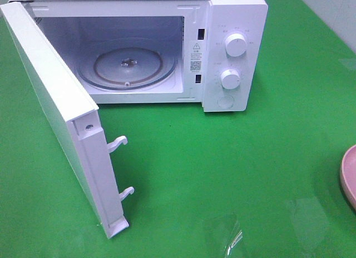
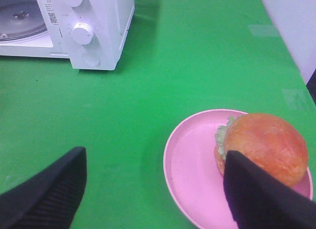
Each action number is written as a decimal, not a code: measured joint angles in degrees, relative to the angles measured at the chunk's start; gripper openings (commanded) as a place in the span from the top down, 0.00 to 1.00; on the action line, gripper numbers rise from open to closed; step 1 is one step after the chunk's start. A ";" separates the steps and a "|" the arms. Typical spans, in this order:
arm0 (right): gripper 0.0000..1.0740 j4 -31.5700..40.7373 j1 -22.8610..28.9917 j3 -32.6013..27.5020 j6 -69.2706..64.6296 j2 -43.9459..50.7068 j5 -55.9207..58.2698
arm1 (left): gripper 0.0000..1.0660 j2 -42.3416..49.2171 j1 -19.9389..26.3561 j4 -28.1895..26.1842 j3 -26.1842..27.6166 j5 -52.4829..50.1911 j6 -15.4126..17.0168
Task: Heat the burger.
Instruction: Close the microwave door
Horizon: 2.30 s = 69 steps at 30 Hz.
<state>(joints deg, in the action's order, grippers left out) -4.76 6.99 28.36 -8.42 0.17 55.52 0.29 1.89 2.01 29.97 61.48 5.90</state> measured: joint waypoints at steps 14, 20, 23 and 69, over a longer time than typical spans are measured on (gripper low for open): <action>0.32 0.00 0.00 0.00 0.00 0.00 0.00 | 0.20 -1.32 0.00 -0.57 0.86 -3.32 -1.55; 0.32 0.00 0.00 0.00 0.00 0.00 0.00 | 0.55 -7.79 0.00 -0.57 1.03 -9.80 -1.55; 0.32 0.00 0.00 0.00 0.00 0.00 0.00 | 0.78 -11.46 0.00 -0.69 1.03 -12.89 -1.55; 0.32 0.00 0.00 0.00 -0.06 0.00 0.00 | 1.00 -77.29 -6.47 16.10 -13.18 -107.14 6.02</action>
<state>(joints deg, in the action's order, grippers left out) -4.76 6.99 28.36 -8.48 0.17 55.52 -77.01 -4.58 18.11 16.79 -45.66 11.92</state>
